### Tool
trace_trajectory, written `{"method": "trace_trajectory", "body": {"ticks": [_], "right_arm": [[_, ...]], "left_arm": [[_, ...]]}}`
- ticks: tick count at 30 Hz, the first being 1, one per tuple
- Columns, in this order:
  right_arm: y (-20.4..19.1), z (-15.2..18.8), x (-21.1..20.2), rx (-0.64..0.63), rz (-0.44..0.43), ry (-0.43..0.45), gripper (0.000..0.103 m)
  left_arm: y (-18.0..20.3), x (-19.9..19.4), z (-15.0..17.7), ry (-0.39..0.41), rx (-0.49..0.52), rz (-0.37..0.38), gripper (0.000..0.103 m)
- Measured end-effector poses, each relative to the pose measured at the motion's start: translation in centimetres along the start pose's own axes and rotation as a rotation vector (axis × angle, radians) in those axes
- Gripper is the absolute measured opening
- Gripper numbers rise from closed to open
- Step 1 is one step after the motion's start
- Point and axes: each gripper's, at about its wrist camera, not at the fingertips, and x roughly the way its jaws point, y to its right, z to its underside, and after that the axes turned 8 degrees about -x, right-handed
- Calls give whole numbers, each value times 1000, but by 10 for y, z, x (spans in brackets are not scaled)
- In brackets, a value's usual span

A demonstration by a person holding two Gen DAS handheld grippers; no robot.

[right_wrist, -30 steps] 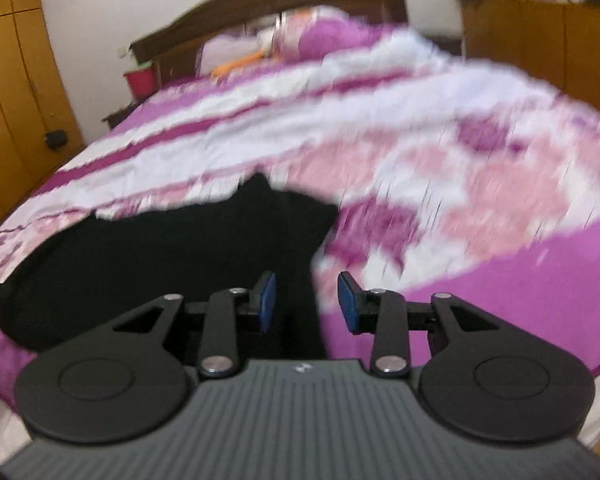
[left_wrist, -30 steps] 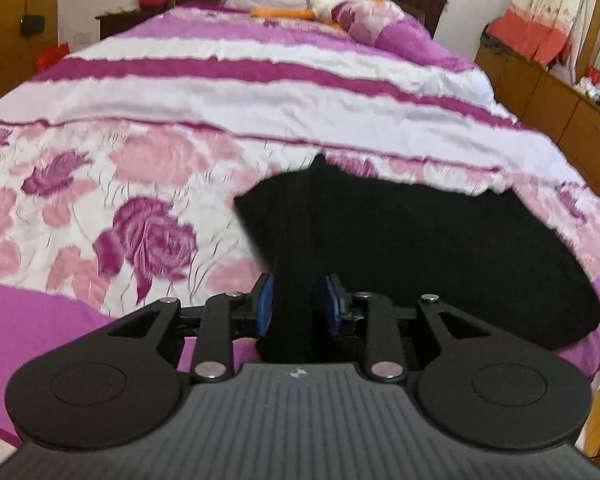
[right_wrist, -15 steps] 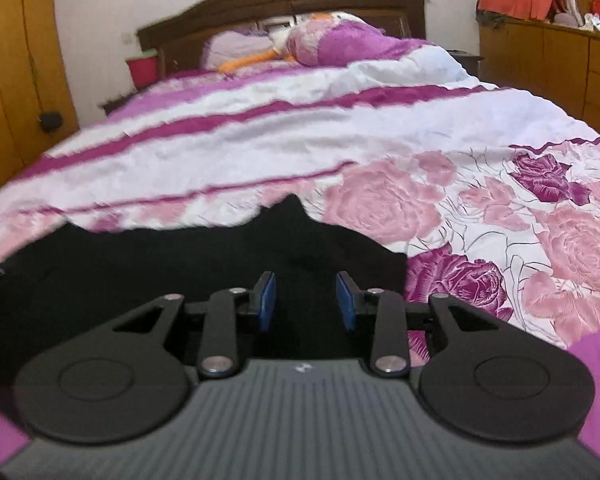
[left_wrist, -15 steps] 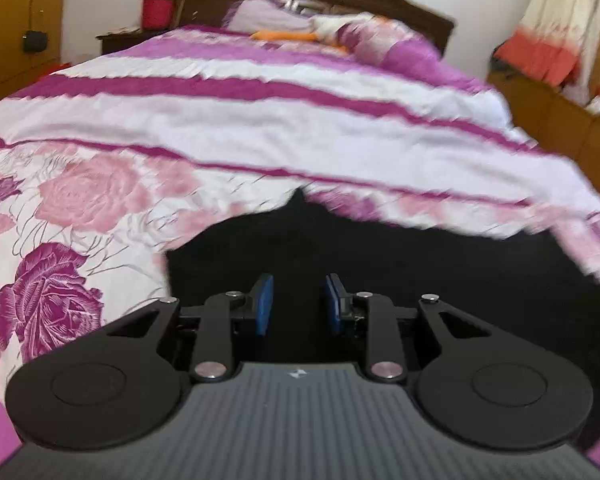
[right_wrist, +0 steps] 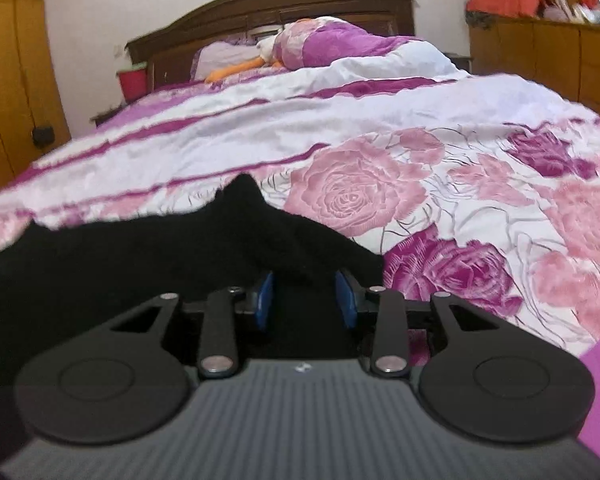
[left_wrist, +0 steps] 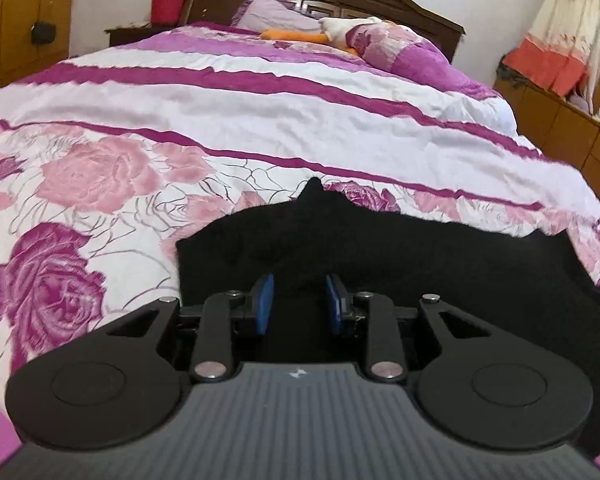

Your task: Fold small clothes

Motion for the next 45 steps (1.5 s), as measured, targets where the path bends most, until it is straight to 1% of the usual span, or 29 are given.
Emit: {"method": "trace_trajectory", "body": {"ticks": [1,2,3,4,5,7,12,16,18,21,24,27,29,31,33,35,38,45], "right_arm": [[2,-2,-7,30,-3,0,40],[5,-3,-13,52,-3,2,41],[7,-3,-22,78,-2,6,44],[10,-3,-34,106,-2,17,47],[12,-2,-43,126,-4,29,49],[16,3,-64,169,-16,53,55],[23,26,-106,276,-16,62,57],[25,47,-126,340,-19,51,58],[25,58,-131,373,-11,40,60],[24,73,-131,422,-5,23,63],[22,84,-127,483,-62,-8,62],[12,86,-120,501,-117,-19,62],[5,86,-115,502,-129,-5,63],[1,85,-106,523,-141,10,71],[-1,84,-97,569,-146,37,75],[0,81,-90,609,-149,69,75],[-1,75,-78,631,-146,106,75],[4,69,-52,633,-159,160,75]], "left_arm": [[0,-6,-1,-2,-5,-3,40],[1,-14,-2,-4,-8,-9,46],[1,-20,-2,-6,-9,-15,50],[2,-28,-2,-10,-5,-28,51],[3,-34,-2,-13,0,-39,52],[3,-47,1,-19,0,-63,54],[4,-73,10,-61,-17,-83,58],[7,-88,19,-76,-3,-89,60],[8,-92,24,-83,2,-97,61],[7,-96,31,-100,-2,-100,63],[7,-96,36,-111,2,-115,64],[6,-96,39,-114,2,-115,64],[5,-94,40,-118,-1,-117,65],[5,-91,41,-122,-1,-118,65],[4,-90,42,-124,-2,-121,66],[4,-88,42,-123,-4,-118,67],[3,-85,43,-125,-3,-118,68],[6,-82,42,-126,-2,-133,70]]}}
